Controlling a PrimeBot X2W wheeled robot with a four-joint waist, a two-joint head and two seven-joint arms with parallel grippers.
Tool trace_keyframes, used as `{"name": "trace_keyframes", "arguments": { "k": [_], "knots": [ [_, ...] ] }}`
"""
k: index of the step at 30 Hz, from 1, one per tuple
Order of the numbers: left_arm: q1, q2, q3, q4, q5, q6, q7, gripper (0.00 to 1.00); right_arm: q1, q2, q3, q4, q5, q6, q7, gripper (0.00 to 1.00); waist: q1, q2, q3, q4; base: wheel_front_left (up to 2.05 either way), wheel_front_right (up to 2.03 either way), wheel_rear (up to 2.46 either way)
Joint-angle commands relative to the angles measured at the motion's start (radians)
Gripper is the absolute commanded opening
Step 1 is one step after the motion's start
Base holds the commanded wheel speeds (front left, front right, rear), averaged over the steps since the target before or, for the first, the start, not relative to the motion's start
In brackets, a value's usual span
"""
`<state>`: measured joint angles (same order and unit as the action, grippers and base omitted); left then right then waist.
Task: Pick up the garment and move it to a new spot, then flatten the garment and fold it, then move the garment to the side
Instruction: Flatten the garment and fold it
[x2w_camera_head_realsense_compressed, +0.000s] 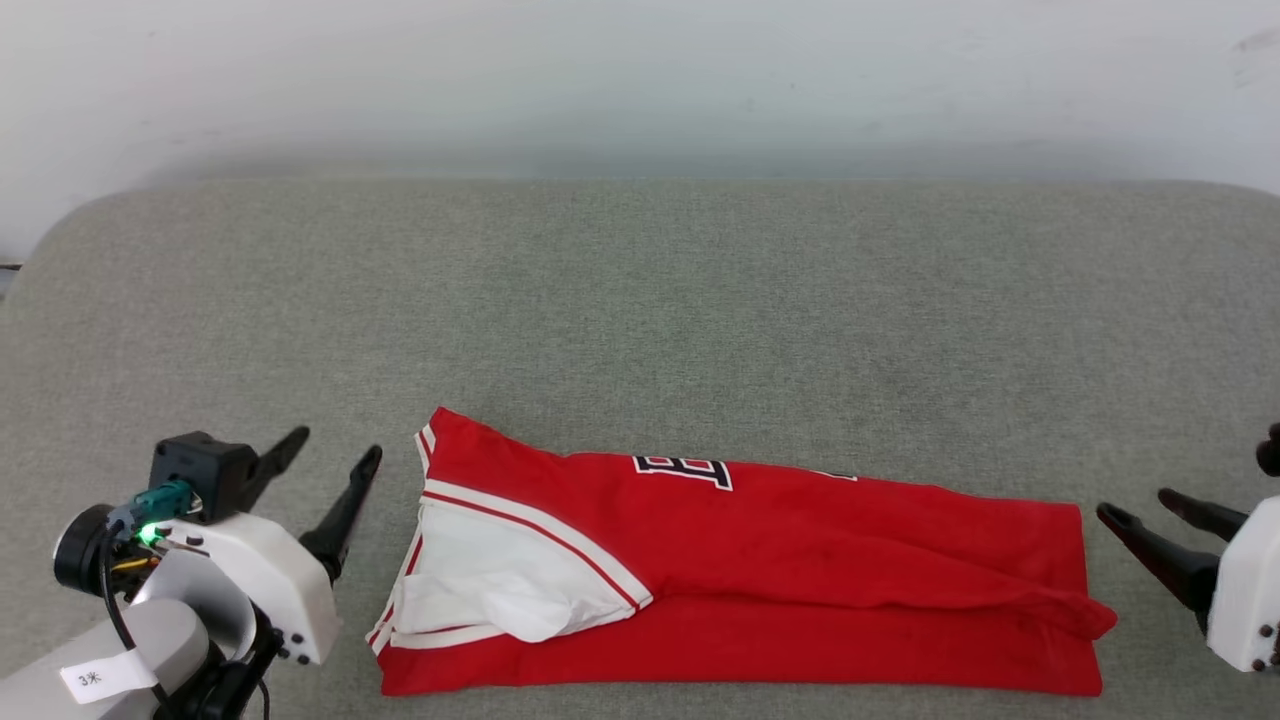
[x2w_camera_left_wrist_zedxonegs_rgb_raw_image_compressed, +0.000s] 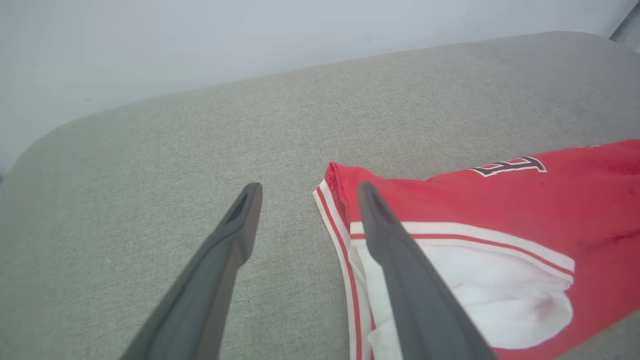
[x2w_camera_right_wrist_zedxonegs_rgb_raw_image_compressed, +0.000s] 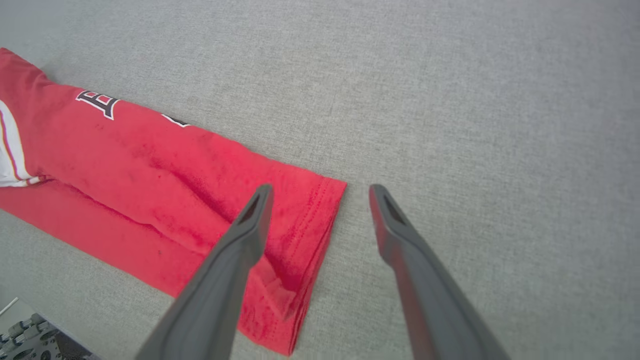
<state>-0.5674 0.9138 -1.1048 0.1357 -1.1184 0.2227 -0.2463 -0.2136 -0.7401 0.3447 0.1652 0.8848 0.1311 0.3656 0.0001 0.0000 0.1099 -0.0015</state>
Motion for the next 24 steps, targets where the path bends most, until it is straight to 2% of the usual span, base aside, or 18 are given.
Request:
{"name": "trace_keyframes", "arguments": {
  "k": [1,3,7,12,18,24],
  "knots": [
    [0.018,-0.008,0.026,-0.012,0.017,0.028,-0.012,1.0,0.021,-0.006,-0.012,0.001,0.019,-0.001,0.023,1.0,-0.0001,0.0,0.001,0.006,0.0,0.0,0.0],
    [0.041,-0.02,0.073,-0.026,0.043,0.071,-0.018,1.0,0.033,-0.012,-0.033,0.01,0.043,-0.001,0.071,1.0,-0.0001,0.0,0.004,0.016,0.0,0.0,0.0],
    [0.108,-0.075,0.237,-0.072,0.162,0.147,-0.02,1.0,0.049,-0.009,-0.077,0.034,0.067,-0.001,0.158,1.0,-0.0001,0.0,0.014,0.037,0.0,0.0,0.0],
    [0.23,-0.156,0.43,-0.122,0.336,0.194,-0.02,1.0,0.06,0.02,-0.118,0.054,0.071,-0.001,0.233,1.0,-0.0001,0.0,0.031,0.067,0.0,0.0,0.0],
    [0.359,-0.273,0.616,-0.161,0.524,0.198,-0.02,1.0,0.064,0.069,-0.15,0.082,0.051,-0.001,0.299,1.0,-0.0001,0.0,0.052,0.102,0.0,0.0,0.0],
    [0.463,-0.393,0.762,-0.177,0.67,0.155,-0.02,1.0,0.077,0.108,-0.157,0.099,0.022,-0.001,0.331,1.0,-0.0001,0.0,0.077,0.132,0.0,0.0,0.0]
  ]
}}
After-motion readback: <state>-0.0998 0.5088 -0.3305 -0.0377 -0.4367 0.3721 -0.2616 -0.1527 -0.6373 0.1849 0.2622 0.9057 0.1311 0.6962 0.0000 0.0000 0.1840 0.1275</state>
